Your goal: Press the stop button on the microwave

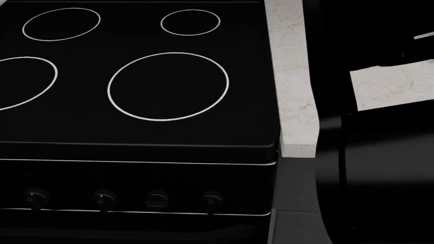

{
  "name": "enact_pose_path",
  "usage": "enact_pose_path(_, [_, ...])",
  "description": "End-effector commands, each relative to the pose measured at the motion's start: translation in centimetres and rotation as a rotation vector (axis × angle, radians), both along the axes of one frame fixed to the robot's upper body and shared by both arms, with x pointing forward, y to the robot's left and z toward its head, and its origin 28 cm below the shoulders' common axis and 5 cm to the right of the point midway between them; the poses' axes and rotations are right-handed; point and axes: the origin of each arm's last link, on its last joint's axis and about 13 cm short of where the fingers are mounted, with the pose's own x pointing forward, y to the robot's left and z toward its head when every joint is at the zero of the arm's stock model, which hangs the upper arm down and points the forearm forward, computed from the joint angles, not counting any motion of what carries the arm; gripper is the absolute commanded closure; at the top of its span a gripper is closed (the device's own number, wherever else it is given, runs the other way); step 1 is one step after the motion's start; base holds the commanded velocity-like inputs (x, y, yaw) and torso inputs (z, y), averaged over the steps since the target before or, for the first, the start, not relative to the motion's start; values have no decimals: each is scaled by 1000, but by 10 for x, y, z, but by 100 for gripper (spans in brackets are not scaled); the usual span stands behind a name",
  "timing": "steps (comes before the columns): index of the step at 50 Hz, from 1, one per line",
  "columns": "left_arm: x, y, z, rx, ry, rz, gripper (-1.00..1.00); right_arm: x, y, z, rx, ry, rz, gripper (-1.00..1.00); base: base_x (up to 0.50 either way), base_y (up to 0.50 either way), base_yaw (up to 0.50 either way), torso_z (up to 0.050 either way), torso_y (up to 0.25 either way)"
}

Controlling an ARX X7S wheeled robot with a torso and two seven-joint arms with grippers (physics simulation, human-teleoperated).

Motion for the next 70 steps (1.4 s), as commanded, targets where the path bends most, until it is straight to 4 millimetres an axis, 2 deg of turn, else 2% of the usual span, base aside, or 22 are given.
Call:
enact_pose_path(1, [1, 0, 0, 0, -3, -1, -100, 1, -1, 0, 32, -28, 65, -100, 500, -125, 0, 0, 0])
enact_pose_path(11, [1, 0, 0, 0, -3, -1, -100, 3, 1, -5, 9, -34, 35, -100, 324, -71, 0, 0, 0])
enact_pose_path(18, [1, 0, 0, 0, -3, -1, -100, -16, 5, 21, 33, -108, 49, -100, 0, 0, 0, 0, 0])
enact_pose_path(22, [1, 0, 0, 0, -3, -1, -100, -23, 7, 27, 35, -130, 58, -100, 0, 0, 0, 0, 0])
enact_pose_path(33, [1, 0, 0, 0, -3, -1, -100, -28, 7, 25, 45, -192, 141, -100, 206, -28, 0, 0, 0])
enact_pose_path(41, [1, 0, 0, 0, -3, -1, -100, -32, 8, 24, 45, -200, 112, -100, 294, -36, 0, 0, 0])
enact_pose_path(42, [1, 0, 0, 0, -3, -1, -100, -31, 8, 24, 46, -195, 67, -100, 0, 0, 0, 0, 0])
enact_pose_path(45, [1, 0, 0, 0, -3, -1, -100, -37, 9, 27, 58, -215, 117, -100, 0, 0, 0, 0, 0])
enact_pose_path(54, [1, 0, 0, 0, -3, -1, -100, -33, 9, 22, 62, -218, 121, -100, 333, 0, 0, 0, 0])
enact_pose_path(64, [1, 0, 0, 0, -3, -1, -100, -32, 8, 20, 23, -224, 83, -100, 8, 89, 0, 0, 0])
enact_pose_path(70, [1, 0, 0, 0, -3, -1, -100, -33, 5, 20, 63, -240, 103, -100, 30, 167, 0, 0, 0])
